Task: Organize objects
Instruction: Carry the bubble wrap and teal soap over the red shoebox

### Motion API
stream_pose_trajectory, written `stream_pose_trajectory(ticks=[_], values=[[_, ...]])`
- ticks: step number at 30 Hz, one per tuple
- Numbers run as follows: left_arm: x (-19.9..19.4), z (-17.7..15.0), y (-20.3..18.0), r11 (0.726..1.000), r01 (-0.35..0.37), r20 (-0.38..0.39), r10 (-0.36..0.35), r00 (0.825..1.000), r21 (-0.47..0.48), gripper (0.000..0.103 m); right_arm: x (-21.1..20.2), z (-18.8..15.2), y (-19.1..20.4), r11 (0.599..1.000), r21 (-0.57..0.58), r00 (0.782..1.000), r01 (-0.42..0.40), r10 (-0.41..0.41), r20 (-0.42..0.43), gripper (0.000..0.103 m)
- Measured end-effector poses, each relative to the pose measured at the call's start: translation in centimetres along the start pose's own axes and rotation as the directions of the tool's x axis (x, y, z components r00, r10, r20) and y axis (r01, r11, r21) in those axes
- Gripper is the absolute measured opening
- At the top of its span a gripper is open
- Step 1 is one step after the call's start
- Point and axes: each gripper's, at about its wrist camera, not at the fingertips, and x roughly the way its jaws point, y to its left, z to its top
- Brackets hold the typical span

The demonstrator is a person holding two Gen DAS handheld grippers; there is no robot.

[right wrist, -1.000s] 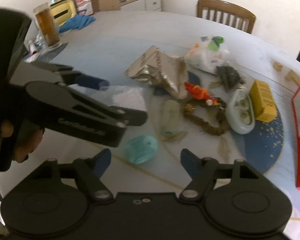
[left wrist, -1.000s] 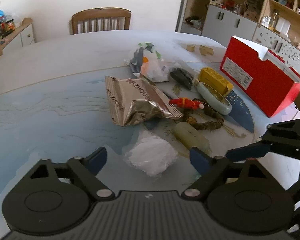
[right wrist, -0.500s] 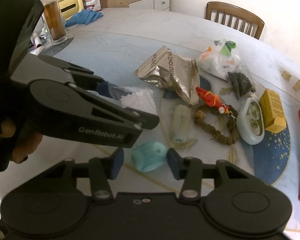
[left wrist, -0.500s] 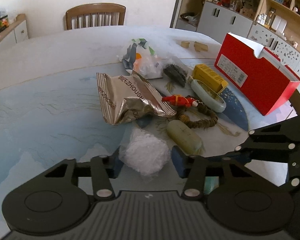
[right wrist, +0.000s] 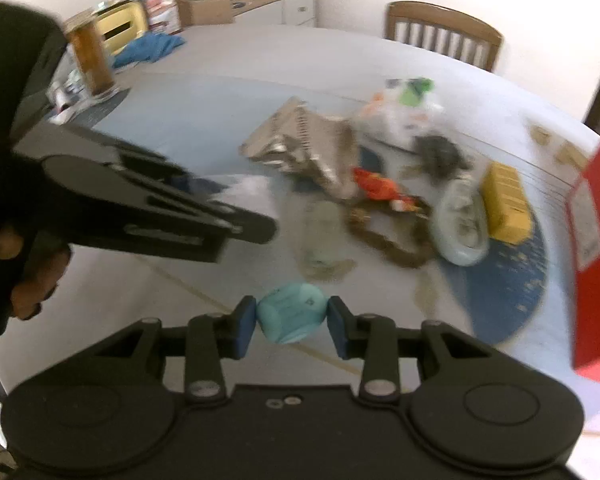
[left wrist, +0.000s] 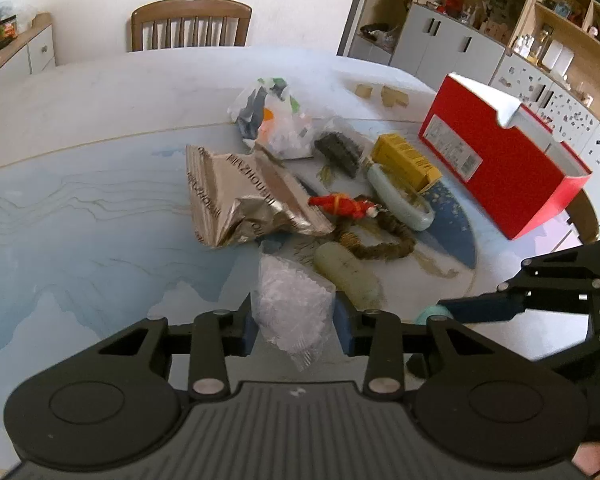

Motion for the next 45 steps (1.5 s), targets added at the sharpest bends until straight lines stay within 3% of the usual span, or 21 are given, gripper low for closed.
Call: stream_pose_trajectory(ticks=[11,24,30,45], values=[[-3.1,3.0,-3.9,0.997,0.071,0.026,-0.072,0.997,0.009,0.037,-6.3,-0.3,-4.3,0.988,0.139,0.994,0.065,-0.077,0.081,0.037],[-4.6,8.7,-13.5,0.987,0.100,0.081,-0.110,0.991,0.127,0.037,-13.7,0.2,-11.5,0.971,0.212,0.969,0.107,-0.149,0.195,0.037],[-3.5,11.2,-18.7,0.980,0.101,0.097,-0.119,0.988,0.173,0.037,-16.5,-0.3,-16.3,0.968,0.225,0.955,0.108,-0.164,0.247,0.037],[2.4,15.0,-29.3,0.966,0.100,0.091,-0.124,0.988,0.238,0.037,-19.5,-2.9,-26.8,0.957,0.257,0.942,0.137,-0.206,0.265,0.037]])
